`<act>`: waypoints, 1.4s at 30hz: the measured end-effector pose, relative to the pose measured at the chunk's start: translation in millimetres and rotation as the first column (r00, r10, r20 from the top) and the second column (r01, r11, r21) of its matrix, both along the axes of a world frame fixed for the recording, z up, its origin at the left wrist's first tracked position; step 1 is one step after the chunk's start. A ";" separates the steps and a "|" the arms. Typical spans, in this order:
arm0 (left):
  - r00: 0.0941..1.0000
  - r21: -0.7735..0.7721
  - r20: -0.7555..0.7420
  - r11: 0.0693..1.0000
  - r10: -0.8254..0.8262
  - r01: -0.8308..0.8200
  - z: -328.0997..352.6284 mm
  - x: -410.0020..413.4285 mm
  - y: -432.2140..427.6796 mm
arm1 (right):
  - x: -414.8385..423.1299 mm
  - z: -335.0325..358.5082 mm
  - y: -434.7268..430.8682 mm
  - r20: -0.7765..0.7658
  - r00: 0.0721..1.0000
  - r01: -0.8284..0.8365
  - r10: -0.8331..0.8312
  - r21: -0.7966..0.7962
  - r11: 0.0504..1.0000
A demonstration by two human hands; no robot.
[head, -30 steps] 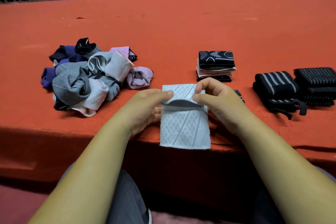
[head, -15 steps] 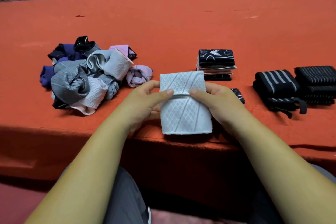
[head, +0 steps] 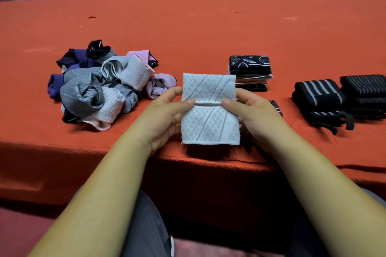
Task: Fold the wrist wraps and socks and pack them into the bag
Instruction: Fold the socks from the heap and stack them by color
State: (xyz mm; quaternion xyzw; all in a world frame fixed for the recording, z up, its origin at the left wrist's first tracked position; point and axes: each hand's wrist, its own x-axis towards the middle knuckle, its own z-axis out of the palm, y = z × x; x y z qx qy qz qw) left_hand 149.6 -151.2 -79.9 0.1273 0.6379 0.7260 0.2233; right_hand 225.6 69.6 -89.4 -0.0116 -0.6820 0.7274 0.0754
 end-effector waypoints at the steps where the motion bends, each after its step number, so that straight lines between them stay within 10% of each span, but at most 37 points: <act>1: 1.000 0.010 0.022 1.000 -0.009 0.009 0.7 -0.1 -0.1 | -1.3 -0.9 -0.5 -0.004 1.000 -0.006 0.006 -0.055 0.998; 14: 0.996 0.046 -0.045 0.996 0.077 -0.075 -3.3 0.6 0.9 | 0.2 1.4 -1.2 -0.017 1.000 -0.019 0.019 -0.021 1.000; 23: 0.961 0.135 0.275 0.991 -0.029 -0.009 0.4 -8.3 0.1 | -0.4 6.4 3.5 -0.004 0.996 -0.084 0.087 -0.292 0.953; 35: 0.995 0.072 -0.082 0.996 0.063 -0.057 -9.5 -4.1 4.5 | 0.2 1.4 -2.8 -0.003 1.000 0.000 0.000 0.071 0.998; 42: 0.969 0.067 -0.143 0.979 0.201 -0.193 -13.9 -8.2 35.9 | 3.9 4.8 13.4 -0.105 0.920 0.392 -0.378 0.193 0.899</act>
